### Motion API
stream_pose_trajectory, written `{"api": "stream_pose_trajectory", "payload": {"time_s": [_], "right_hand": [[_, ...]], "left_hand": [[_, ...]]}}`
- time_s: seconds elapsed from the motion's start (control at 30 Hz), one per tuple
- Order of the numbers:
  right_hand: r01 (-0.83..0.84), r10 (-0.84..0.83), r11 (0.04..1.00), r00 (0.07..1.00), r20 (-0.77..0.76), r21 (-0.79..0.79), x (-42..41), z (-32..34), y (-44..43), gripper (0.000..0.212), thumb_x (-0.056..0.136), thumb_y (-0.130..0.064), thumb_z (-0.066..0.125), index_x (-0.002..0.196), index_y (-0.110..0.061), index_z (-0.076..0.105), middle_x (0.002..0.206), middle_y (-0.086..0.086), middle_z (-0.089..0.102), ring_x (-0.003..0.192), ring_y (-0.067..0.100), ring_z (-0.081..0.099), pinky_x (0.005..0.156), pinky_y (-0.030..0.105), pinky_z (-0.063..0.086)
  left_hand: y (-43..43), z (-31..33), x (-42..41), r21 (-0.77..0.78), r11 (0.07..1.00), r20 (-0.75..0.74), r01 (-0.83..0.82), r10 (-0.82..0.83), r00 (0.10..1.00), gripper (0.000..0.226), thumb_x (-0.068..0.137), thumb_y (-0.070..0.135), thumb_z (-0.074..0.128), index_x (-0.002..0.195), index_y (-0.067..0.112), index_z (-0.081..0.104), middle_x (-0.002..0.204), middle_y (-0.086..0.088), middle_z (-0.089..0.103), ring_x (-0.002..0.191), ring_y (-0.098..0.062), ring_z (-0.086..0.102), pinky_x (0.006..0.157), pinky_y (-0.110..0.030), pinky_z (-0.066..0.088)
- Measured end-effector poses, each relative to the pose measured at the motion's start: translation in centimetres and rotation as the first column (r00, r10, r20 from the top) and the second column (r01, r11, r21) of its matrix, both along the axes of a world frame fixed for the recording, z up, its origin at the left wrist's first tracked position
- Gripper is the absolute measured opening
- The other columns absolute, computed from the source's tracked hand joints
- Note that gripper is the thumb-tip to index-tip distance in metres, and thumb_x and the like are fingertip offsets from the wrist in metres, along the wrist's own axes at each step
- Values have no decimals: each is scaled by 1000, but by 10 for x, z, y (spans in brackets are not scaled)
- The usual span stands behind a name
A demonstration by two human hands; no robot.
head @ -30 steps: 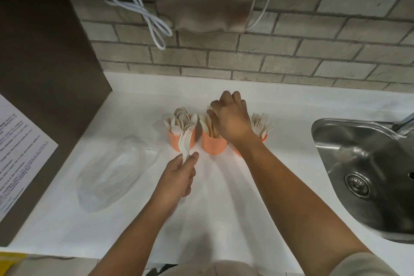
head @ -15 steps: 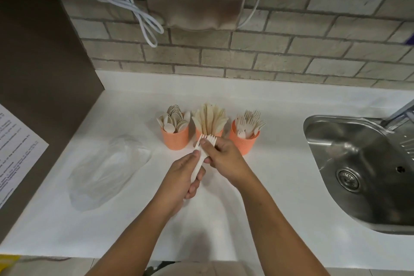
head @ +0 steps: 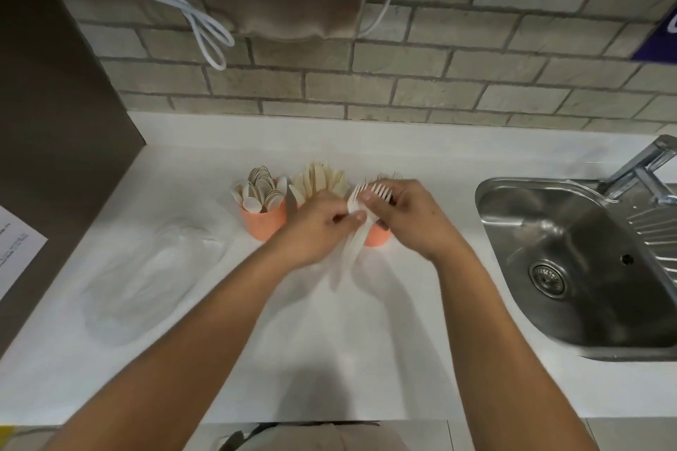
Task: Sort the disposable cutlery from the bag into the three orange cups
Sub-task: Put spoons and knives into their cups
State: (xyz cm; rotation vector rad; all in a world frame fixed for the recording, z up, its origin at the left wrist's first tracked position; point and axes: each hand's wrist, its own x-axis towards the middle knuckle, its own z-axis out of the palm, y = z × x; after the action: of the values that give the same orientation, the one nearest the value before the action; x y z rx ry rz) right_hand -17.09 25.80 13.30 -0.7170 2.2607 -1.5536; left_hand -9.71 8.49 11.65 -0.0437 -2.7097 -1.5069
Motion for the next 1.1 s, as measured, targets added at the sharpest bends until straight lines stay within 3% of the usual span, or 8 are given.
{"api": "stream_pose_trajectory", "payload": {"time_s": [0.13,0.23,0.33,0.47,0.6,0.83,1.0,1.1], "right_hand": [[56,-49,998,984,-170,33,-34,32,15,15,101,-19,65,109,-15,77,89,9,78,72,18,71,68,35,58],[202,-191,979,927,-322,1,-55,36,17,17,96,-18,70,110,-21,77,95,-11,76,81,3,68,77,32,56],[265,-258,963,875,-411,-40,-63,30,16,19,95,-19,70,112,-20,77,102,-8,75,89,9,69,84,37,59],[272,-213,962,776,-593,11,-69,14,17,26,94,-14,70,119,-17,76,102,1,63,81,-1,56,81,5,40],[257,-191,966,789,-584,32,-78,-4,25,26,96,-15,70,121,-18,76,99,2,54,78,-4,52,78,5,38],[228,-149,970,828,-540,82,-82,-23,33,25,96,-14,71,120,-17,77,93,4,59,72,13,56,73,9,40],[189,-17,945,842,-539,266,-77,-41,33,22,100,-19,65,118,-16,77,90,11,59,72,20,56,72,24,42],[222,-75,948,852,-519,228,-75,-45,37,30,96,-12,68,125,-15,71,92,5,60,71,15,55,72,19,41]], "left_hand": [[3,42,-46,-49,999,-49,1,-3,999,15,94,23,75,80,19,71,70,9,68,60,-3,58,62,-25,47],[11,53,-73,-114,993,-129,-35,20,991,10,89,24,77,90,16,71,79,3,75,73,-13,73,73,-37,60],[16,55,-89,-64,997,-152,-50,39,988,16,89,20,77,102,15,70,85,-1,76,73,-15,75,74,-39,62],[20,43,-100,-140,986,-185,-88,61,981,13,91,23,75,100,18,67,75,9,66,66,-6,66,67,-29,53],[15,28,-106,-231,969,-141,-90,58,988,13,93,25,72,101,18,64,75,12,62,58,4,57,60,-14,42],[9,10,-112,-398,913,-59,-87,69,996,17,92,36,72,104,25,66,78,3,67,74,-19,66,68,-32,53],[12,6,-113,-655,755,37,23,2,999,32,89,39,74,113,20,70,103,-2,64,99,-25,63,81,-38,53],[16,6,-110,-719,695,-14,-3,-10,1000,34,90,37,73,119,22,62,108,0,66,100,-26,63,78,-39,54]]}}
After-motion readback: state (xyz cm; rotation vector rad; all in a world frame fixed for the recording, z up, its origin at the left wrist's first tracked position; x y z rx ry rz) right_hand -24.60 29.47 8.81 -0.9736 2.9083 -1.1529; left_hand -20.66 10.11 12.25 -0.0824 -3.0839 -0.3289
